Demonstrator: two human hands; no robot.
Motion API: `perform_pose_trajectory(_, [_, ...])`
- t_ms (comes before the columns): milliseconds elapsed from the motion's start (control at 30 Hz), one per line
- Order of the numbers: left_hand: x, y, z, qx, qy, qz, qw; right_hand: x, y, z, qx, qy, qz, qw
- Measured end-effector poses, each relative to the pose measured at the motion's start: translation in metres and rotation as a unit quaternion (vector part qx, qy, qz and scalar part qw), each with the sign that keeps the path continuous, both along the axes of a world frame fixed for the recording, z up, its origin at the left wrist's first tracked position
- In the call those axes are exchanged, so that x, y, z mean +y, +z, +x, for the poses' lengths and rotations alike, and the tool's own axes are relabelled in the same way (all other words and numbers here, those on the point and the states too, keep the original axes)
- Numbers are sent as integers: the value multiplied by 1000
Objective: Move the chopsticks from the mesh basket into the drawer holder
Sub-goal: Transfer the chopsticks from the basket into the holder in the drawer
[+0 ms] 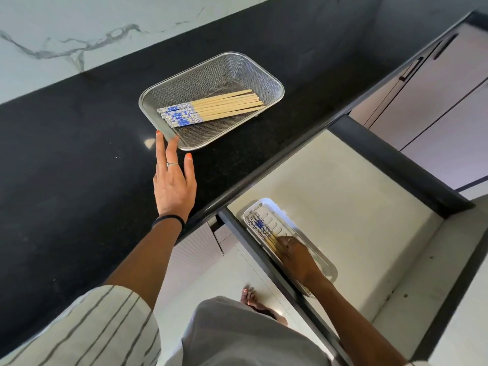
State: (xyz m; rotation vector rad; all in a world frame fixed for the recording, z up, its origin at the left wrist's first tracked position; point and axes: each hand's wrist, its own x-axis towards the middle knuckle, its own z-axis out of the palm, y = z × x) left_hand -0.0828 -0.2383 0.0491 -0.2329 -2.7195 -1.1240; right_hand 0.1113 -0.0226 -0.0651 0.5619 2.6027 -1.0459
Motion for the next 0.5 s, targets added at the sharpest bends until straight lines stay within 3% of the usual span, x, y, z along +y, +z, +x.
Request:
perform_pose_trajectory(300, [-1, -2, -1, 9, -6, 11, 1000, 2, 3, -15, -25, 27, 6, 999])
perform_pose_trajectory(500, [-2, -2, -1, 6, -8, 13, 1000, 4, 0, -16, -34, 94, 73, 992])
